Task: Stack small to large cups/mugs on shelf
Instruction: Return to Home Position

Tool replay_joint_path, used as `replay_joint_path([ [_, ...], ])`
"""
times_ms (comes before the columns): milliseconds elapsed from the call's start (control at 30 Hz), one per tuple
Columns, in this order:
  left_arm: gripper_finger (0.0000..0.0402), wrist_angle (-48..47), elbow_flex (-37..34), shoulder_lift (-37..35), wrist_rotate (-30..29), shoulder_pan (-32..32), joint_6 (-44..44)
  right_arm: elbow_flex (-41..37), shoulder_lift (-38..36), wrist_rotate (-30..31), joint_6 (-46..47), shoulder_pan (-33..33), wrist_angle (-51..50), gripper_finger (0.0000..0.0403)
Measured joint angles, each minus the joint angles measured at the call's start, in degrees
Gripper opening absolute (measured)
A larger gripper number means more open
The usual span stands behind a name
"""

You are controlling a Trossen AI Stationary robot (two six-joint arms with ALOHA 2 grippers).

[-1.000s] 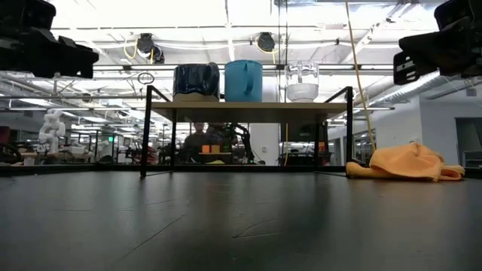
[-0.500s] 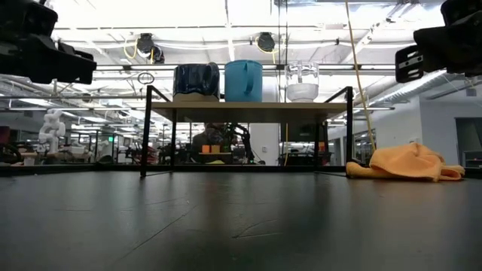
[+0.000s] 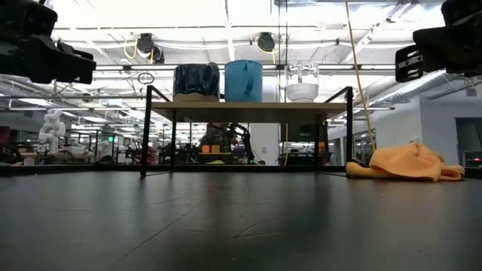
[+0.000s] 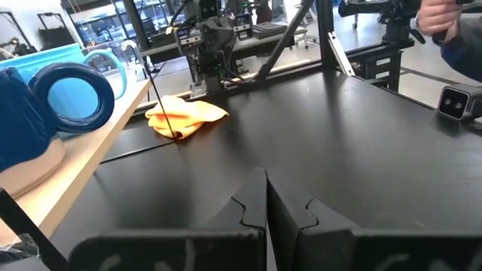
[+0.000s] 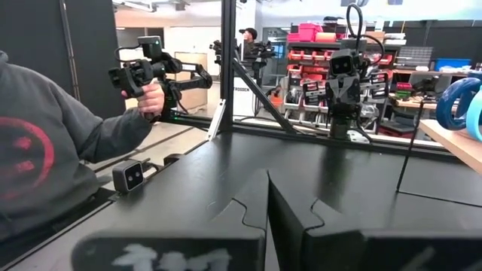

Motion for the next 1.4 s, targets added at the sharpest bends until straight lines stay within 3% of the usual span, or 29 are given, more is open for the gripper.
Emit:
replay_joint_path([
  [433, 0.0031, 0.6, 0.0, 0.0, 0.6, 0.0, -4.4, 0.0, 0.0, -0.4, 1.5, 0.0, 0.5, 0.0],
  [1400, 0.0033, 0.6, 0.0, 0.0, -0.5, 0.0, -4.1, 0.0, 0.0, -0.5, 1.6, 0.0, 1.0, 0.0],
])
